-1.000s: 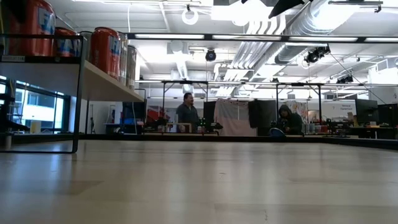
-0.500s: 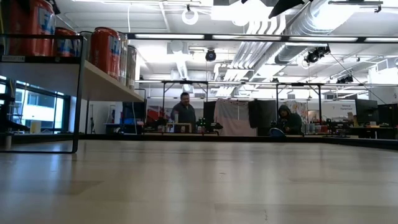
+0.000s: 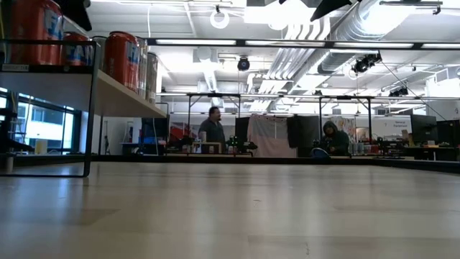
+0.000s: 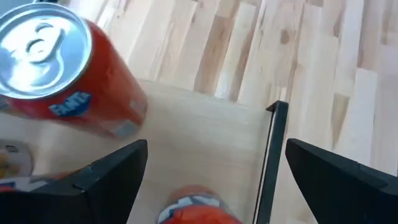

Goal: Place canned beverage on shelf
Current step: Put the top red soda can on the shelf

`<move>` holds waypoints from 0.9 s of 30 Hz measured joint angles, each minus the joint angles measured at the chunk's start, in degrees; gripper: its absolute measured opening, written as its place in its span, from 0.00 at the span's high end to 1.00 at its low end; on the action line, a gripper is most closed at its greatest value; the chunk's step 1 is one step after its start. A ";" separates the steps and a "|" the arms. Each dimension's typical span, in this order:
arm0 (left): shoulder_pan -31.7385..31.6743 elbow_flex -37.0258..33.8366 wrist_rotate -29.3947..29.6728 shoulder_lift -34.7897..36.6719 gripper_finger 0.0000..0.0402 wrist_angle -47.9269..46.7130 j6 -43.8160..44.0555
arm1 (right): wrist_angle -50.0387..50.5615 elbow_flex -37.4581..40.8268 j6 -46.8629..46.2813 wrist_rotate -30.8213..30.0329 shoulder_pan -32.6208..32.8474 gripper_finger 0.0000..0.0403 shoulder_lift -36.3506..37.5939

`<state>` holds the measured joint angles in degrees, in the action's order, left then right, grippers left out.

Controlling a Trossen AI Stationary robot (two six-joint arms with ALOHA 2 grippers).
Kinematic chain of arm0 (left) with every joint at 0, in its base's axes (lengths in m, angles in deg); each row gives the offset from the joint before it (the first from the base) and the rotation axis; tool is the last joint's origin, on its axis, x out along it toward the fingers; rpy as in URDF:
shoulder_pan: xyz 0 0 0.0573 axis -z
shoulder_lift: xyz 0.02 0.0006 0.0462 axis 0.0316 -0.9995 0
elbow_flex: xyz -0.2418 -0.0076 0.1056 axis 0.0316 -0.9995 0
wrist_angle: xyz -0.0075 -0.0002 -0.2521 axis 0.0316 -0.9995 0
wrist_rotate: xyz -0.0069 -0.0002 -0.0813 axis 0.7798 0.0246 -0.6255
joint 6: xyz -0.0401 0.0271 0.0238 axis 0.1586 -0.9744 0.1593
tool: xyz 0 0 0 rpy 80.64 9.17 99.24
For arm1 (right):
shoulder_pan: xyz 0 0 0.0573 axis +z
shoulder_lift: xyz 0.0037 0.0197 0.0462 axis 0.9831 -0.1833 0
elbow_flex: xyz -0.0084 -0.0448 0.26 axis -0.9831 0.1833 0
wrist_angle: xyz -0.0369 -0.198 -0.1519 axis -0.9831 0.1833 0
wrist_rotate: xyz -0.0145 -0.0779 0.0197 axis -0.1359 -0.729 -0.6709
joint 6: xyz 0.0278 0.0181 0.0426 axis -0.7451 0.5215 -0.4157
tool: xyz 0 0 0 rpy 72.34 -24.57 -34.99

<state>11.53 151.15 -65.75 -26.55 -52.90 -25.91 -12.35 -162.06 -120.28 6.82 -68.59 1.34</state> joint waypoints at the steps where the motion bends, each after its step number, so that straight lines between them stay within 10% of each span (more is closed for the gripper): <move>1: 0.02 0.01 -0.39 -0.33 0.07 -0.25 -0.38 | 0.01 0.00 0.00 0.00 0.01 0.03 0.00; 27: 3.15 -0.02 -3.82 -6.15 0.43 -4.85 1.58 | 0.50 0.02 0.07 0.13 0.00 0.03 0.00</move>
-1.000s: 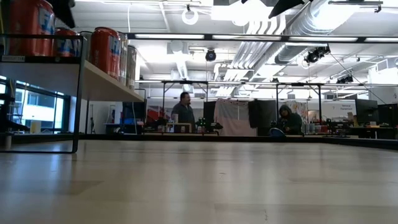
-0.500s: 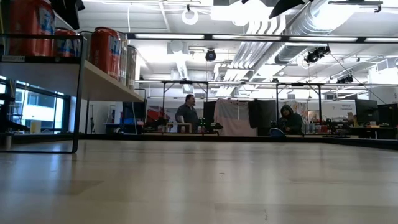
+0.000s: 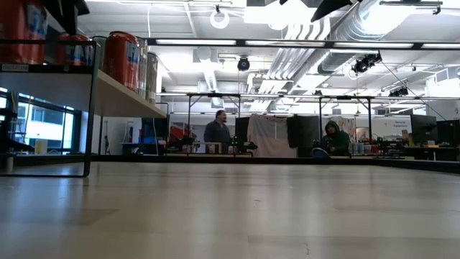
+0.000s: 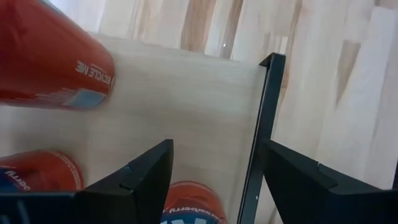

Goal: Place canned beverage on shelf
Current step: Put the top red soda can on the shelf

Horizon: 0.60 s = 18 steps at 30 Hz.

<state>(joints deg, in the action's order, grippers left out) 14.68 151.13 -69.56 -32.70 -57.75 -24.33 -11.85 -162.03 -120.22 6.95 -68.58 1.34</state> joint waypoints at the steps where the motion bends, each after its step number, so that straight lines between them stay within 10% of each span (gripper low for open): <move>1: 0.00 0.00 0.01 0.10 0.43 0.29 0.00 | 0.02 0.00 0.00 0.04 0.02 0.03 0.00; 18: 1.91 3.74 -12.34 0.04 0.43 3.64 4.77 | 0.87 0.00 0.00 1.60 0.00 0.03 0.00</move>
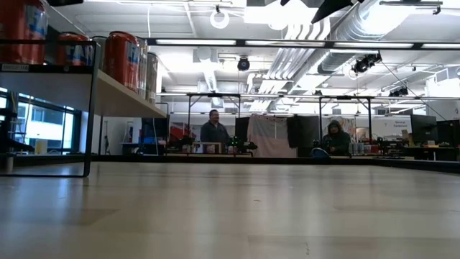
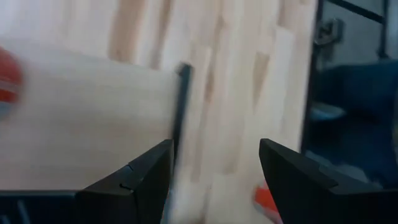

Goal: Place canned beverage on shelf
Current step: Put the top red soda can on the shelf

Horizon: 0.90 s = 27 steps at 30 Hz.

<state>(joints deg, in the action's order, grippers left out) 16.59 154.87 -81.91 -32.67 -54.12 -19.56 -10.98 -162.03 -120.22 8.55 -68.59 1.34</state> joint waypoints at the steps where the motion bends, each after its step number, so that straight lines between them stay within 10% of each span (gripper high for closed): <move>1: 0.90 0.00 -0.86 -0.04 0.43 -0.37 0.57 | 0.00 0.00 0.00 0.00 0.01 0.03 0.00; 18: 19.58 -0.02 -10.21 -0.30 0.43 -8.06 18.73 | 1.33 0.00 0.00 -0.02 0.00 0.03 -0.02; 27: 24.81 0.00 -0.60 2.98 0.43 -11.92 28.39 | 1.34 0.00 0.00 -0.02 0.02 0.03 -0.02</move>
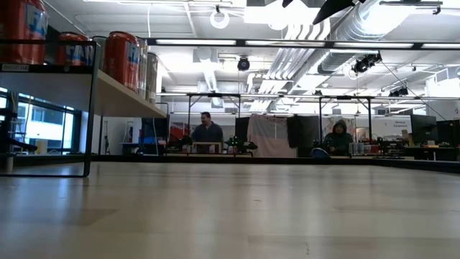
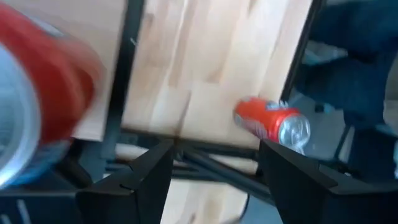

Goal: Place canned beverage on shelf
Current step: Put the top red soda can on the shelf

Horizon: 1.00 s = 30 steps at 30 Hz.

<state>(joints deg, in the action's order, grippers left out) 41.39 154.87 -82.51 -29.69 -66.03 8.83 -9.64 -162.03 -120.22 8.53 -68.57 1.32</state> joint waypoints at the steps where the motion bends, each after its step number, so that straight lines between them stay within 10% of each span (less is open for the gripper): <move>1: 0.16 0.01 1.20 0.39 0.43 -0.08 0.43 | -0.01 0.00 0.00 0.00 0.00 0.03 0.00; 30: -0.30 0.00 9.28 1.94 0.43 -0.74 5.04 | 0.17 0.00 0.07 0.46 0.00 0.03 -0.04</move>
<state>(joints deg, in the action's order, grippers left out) 41.10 154.87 -73.22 -27.74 -66.78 13.87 -9.47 -162.03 -120.15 8.99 -68.56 1.27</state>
